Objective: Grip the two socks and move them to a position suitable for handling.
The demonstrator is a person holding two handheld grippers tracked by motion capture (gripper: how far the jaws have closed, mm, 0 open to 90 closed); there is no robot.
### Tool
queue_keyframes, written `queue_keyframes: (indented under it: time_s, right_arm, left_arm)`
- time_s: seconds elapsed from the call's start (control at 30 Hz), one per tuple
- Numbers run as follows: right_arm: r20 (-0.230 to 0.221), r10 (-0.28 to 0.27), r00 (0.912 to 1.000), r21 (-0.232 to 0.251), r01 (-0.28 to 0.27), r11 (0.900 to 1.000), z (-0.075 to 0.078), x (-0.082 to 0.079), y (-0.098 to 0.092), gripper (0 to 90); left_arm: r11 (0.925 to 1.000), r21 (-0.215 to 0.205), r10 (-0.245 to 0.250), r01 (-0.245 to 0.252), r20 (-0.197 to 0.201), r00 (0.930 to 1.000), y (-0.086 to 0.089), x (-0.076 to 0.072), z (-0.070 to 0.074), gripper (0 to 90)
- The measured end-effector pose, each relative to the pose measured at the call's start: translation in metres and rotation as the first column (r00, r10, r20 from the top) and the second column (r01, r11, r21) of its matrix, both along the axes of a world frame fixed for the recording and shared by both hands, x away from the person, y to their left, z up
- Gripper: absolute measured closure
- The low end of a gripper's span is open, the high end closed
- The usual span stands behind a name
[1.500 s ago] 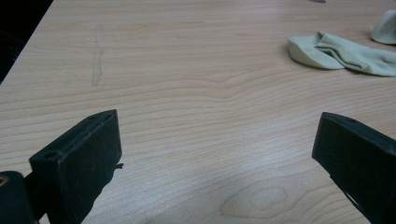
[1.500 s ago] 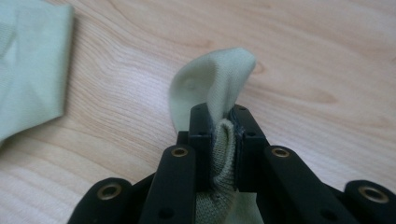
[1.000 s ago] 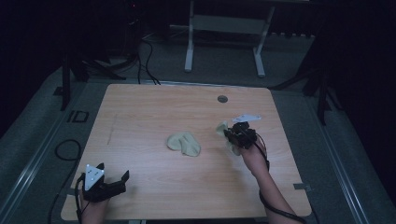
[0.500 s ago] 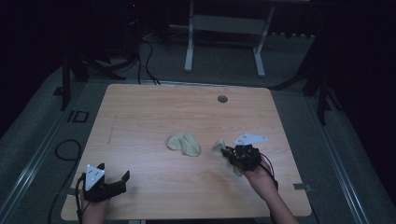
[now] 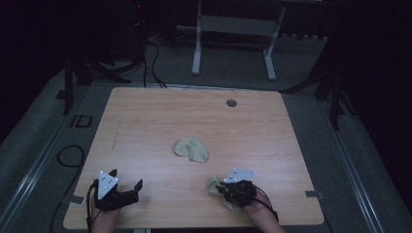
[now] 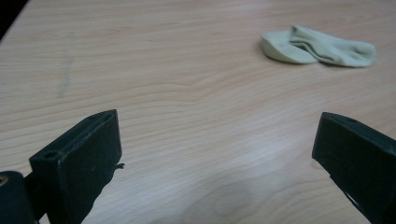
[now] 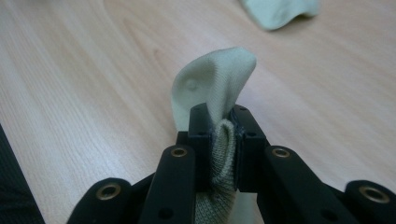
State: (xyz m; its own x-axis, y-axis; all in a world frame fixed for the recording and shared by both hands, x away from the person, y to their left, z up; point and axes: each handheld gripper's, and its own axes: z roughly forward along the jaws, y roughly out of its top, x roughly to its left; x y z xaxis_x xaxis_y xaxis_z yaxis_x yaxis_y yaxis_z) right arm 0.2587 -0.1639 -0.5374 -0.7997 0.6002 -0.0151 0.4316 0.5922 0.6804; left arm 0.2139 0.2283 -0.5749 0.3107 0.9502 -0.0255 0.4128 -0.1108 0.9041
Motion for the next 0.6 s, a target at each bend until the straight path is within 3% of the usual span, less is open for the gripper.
queue_keyframes:
  time_s: [0.13, 0.23, 0.3, 0.37, 0.43, 0.47, 0.5, 0.6]
  right_arm:
    - [0.004, 0.016, 0.9999, -0.018, -0.016, 1.000, -0.008, 0.002, 0.006, 80.4]
    - [-0.010, 0.067, 0.9977, -0.029, -0.067, 0.997, -0.015, 0.008, 0.014, 78.4]
    - [-0.006, 0.095, 0.9955, -0.061, -0.095, 0.994, -0.021, 0.008, 0.018, 70.6]
    - [-0.018, 0.113, 0.9934, -0.049, -0.114, 0.992, -0.021, 0.008, 0.019, 61.8]
    - [-0.004, 0.113, 0.9936, -0.052, -0.113, 0.992, -0.023, 0.007, 0.021, 52.2]
    - [0.004, 0.111, 0.9938, -0.047, -0.111, 0.993, -0.024, 0.006, 0.023, 49.1]
    - [0.009, 0.110, 0.9939, -0.048, -0.109, 0.993, -0.025, 0.005, 0.024, 47.1]
    - [0.022, 0.099, 0.9948, -0.039, -0.098, 0.994, -0.027, 0.003, 0.027, 42.3]
  left_arm:
    - [0.9998, 0.004, -0.019, 0.019, -0.001, 0.9998, -0.005, 0.000, 0.001, 1.3]
    - [0.9999, -0.008, -0.014, 0.014, -0.014, 0.9998, -0.009, -0.001, 0.004, 1.3]
    - [0.9997, -0.015, -0.018, 0.017, -0.018, 0.9997, -0.011, -0.002, 0.005, 1.3]
    - [0.9995, -0.002, -0.031, 0.031, -0.008, 0.9995, -0.014, -0.003, 0.006, 1.3]
    - [0.9977, 0.053, -0.042, 0.041, 0.003, 0.9991, -0.018, -0.002, 0.007, 1.3]
    - [0.9977, 0.053, -0.042, 0.041, 0.003, 0.9991, -0.018, -0.002, 0.007, 1.3]
    - [0.9947, 0.093, -0.045, 0.043, 0.012, 0.9989, -0.023, -0.002, 0.009, 1.3]
    - [0.9945, 0.080, -0.069, 0.068, 0.017, 0.9974, -0.029, -0.003, 0.011, 1.3]
